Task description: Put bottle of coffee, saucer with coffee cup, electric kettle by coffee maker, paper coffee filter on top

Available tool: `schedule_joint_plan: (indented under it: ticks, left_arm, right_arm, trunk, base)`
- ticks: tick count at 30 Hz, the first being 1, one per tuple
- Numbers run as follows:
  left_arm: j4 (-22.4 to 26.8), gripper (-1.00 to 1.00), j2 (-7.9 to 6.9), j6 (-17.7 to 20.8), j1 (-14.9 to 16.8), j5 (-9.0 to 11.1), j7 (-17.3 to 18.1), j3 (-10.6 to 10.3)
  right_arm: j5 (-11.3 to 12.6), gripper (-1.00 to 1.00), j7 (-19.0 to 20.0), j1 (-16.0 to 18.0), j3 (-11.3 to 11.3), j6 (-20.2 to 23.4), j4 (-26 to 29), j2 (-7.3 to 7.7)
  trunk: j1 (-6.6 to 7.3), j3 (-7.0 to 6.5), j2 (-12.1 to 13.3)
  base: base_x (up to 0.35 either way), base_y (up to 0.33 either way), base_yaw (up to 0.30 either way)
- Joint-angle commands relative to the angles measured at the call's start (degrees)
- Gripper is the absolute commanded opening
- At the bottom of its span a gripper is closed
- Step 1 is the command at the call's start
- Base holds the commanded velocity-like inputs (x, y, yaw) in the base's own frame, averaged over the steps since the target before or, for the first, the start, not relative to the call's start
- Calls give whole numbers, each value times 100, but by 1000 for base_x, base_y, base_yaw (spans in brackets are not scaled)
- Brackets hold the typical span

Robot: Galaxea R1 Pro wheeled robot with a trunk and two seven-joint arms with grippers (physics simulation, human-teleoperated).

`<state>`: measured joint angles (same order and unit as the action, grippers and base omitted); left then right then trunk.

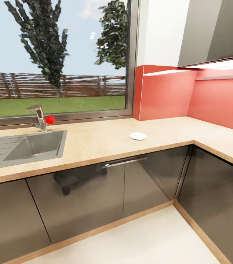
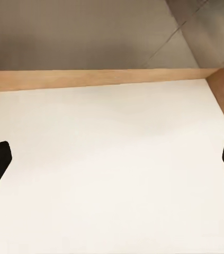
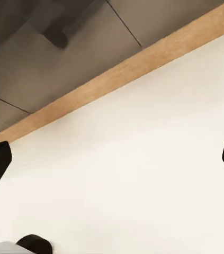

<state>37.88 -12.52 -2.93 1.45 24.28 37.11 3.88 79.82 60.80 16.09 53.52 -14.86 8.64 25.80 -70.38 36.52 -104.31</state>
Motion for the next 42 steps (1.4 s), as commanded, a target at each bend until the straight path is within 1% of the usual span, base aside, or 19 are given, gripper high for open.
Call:
schedule_joint_plan:
  ticks: [1, 8, 12, 13, 18, 19, 23, 24, 25, 27, 28, 31, 32, 33, 34, 36, 38, 40, 42]
  left_arm:
    - [410, 100, -2, 396, 3, 27, 51, -34]
    - [1863, 100, -5, 1722, 4, 32, 116, -121]
    - [2486, 100, 0, 2303, 4, 39, 126, -139]
    - [2799, 100, 1, 2578, 2, 43, 127, -145]
    - [3568, 100, 32, 3192, 2, 53, 129, -155]
    - [3837, 100, 68, 3395, 3, 57, 129, -157]
    - [4246, 100, 187, 3707, 2, 71, 126, -159]
    - [4728, 100, 307, 3976, 3, 91, 125, -160]
    - [4874, 100, 332, 4127, 7, 132, 143, -160]
    - [4967, 100, 352, 4327, 11, 198, 198, -160]
    - [5029, 100, 366, 4548, 26, 246, 302, -160]
    - [5106, 100, 434, 4879, 190, 297, 609, -160]
    - [5142, 100, 674, 5186, 682, 320, 876, -160]
    - [5145, 100, 719, 5276, 782, 322, 903, -160]
    - [5150, 100, 806, 5487, 998, 326, 944, -160]
    - [5139, 100, 1081, 5810, 1740, 341, 988, -160]
    - [5092, 100, 1248, 5889, 2196, 334, 987, -157]
    - [4903, 100, 1549, 5934, 2767, 323, 964, -147]
    - [4663, 100, 1771, 5948, 3164, 319, 808, -95]
  right_arm:
    - [-71, 100, 38, 115, 54, -25, 158, 13]
    - [-361, 100, 73, 575, 48, 130, 982, 43]
    - [-403, 100, 63, 828, 41, 579, 1440, 122]
    - [-414, 100, 58, 946, 26, 833, 1674, 154]
    - [-427, 100, 48, 1204, -1, 1249, 2257, 245]
    - [-429, 100, 44, 1296, -10, 1369, 2506, 287]
    - [-431, 100, -52, 1449, -30, 1666, 3110, 399]
    - [-427, 100, -589, 1542, -352, 2128, 4174, 695]
    - [-426, 100, -879, 1552, -634, 2354, 4648, 822]
    - [-425, 100, -1149, 1554, -940, 2633, 5061, 920]
    - [-425, 100, -1363, 1555, -1245, 2962, 5389, 982]
    - [-427, 100, -1607, 1555, -1857, 3569, 5829, 1048]
    - [-425, 100, -1823, 1560, -2694, 4149, 6282, 1079]
    - [-425, 100, -1877, 1562, -2842, 4270, 6365, 1082]
    - [-425, 100, -2012, 1568, -3133, 4536, 6508, 1084]
    - [-424, 100, -2554, 1598, -3837, 5099, 6726, 1080]
    - [-428, 100, -2985, 1729, -4031, 5251, 6776, 1077]
    - [-426, 100, -3624, 1922, -4152, 5348, 6805, 1064]
    - [-419, 100, -4072, 2093, -4193, 5385, 6816, 1049]
  trunk:
    - [1, 6, -3]
    - [1, 6, -3]
    - [1, 6, -3]
    - [1, 6, -3]
    - [1, 6, -3]
    - [1, 6, -3]
    - [1, 6, -3]
    - [1, 6, -3]
    - [1, 6, -3]
    - [1, 6, -3]
    - [1, 6, -3]
    - [1, 6, -3]
    - [1, 6, -3]
    - [1, 6, -3]
    - [1, 6, -3]
    - [1, 6, -3]
    - [1, 6, -3]
    - [1, 6, -3]
    - [1, 6, -3]
  base:
    - [0, 0, 0]
    - [0, 0, 0]
    - [0, 0, 0]
    - [0, 0, 0]
    - [0, 0, 0]
    - [0, 0, 0]
    - [0, 0, 0]
    - [0, 0, 0]
    - [0, 0, 0]
    - [0, 0, 0]
    - [0, 0, 0]
    - [0, 0, 0]
    - [0, 0, 0]
    - [0, 0, 0]
    - [0, 0, 0]
    - [0, 0, 0]
    - [0, 0, 0]
    - [0, 0, 0]
    - [0, 0, 0]
